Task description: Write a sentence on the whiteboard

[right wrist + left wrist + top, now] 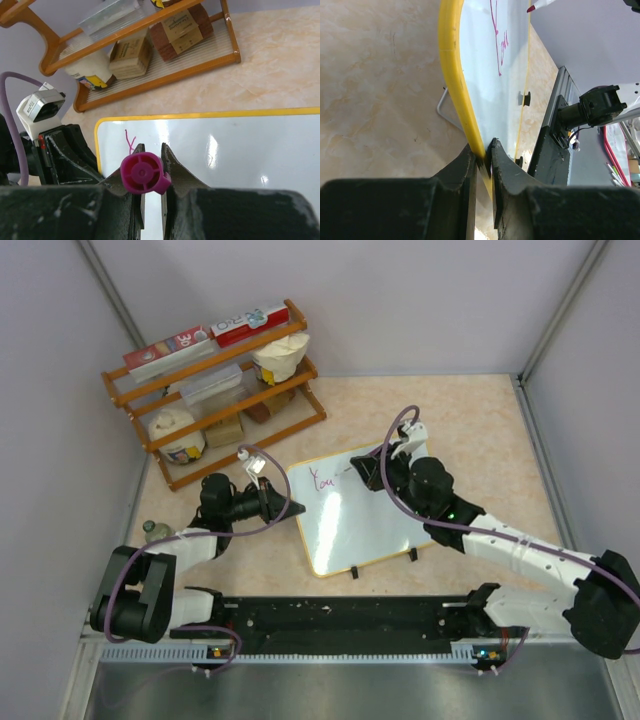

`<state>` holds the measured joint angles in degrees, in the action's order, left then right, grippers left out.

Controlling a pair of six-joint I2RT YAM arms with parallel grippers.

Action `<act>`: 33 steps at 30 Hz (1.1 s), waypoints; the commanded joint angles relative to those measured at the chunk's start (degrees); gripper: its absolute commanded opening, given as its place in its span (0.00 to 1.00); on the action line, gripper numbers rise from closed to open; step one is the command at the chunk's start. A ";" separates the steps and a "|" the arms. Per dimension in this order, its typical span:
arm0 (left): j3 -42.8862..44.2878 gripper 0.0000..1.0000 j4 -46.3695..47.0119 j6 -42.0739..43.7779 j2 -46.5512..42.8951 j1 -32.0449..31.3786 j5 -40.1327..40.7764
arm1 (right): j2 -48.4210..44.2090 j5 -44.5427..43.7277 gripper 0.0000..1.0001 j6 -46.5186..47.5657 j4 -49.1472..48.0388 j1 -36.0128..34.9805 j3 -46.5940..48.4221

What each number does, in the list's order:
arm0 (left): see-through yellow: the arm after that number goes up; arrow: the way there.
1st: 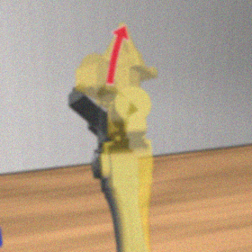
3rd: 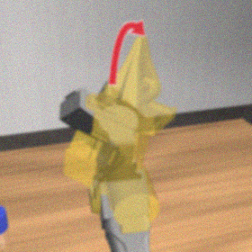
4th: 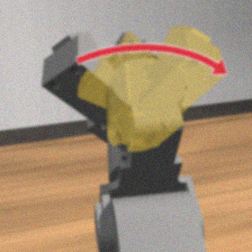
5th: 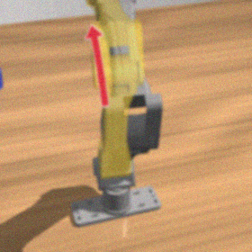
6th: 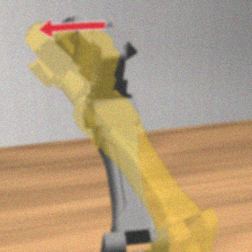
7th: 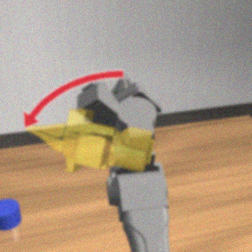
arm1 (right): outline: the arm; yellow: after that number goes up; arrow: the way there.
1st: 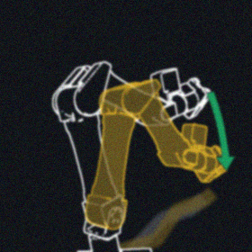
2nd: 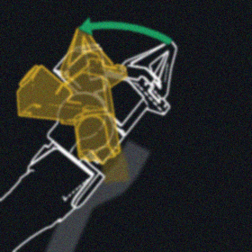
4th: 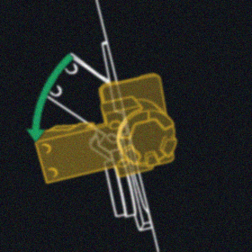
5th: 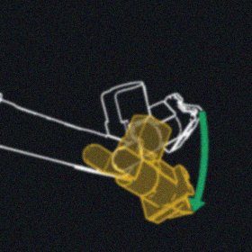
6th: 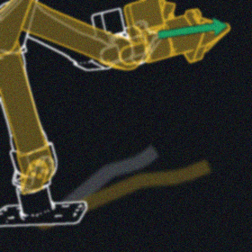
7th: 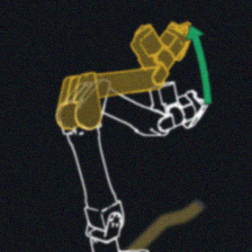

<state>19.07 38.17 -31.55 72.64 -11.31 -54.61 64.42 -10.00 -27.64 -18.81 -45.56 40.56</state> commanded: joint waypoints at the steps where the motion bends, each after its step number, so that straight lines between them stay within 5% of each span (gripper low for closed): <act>1: 0.53 0.00 0.41 4.66 0.22 -0.11 1.96 | -0.71 -2.13 0.00 1.97 -0.70 0.82 3.48; 33: 0.44 0.00 0.24 4.83 -0.04 -0.12 2.05 | 2.99 2.70 0.00 1.63 -2.28 1.35 0.58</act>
<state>19.07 38.13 -31.55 72.64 -11.31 -54.59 67.26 -8.73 -26.15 -19.25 -44.80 41.23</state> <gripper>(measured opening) 0.175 0.103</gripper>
